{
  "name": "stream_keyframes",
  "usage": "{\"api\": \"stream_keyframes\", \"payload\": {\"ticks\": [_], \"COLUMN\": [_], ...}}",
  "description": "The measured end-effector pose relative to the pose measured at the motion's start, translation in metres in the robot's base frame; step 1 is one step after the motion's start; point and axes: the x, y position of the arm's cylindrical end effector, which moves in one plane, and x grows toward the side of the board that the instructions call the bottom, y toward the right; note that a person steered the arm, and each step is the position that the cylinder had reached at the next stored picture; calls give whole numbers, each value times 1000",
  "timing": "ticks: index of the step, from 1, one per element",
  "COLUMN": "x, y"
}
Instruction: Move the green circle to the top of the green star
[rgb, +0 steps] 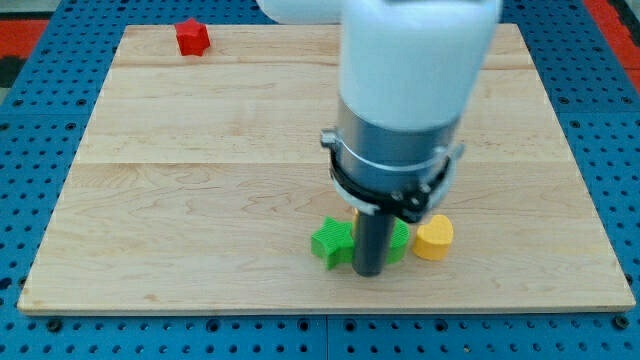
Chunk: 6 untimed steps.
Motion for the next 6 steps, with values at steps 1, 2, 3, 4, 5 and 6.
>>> {"api": "stream_keyframes", "payload": {"ticks": [1, 2, 3, 4, 5, 6], "x": [-1, 41, 42, 15, -29, -42], "y": [4, 10, 66, 78, 29, -30]}}
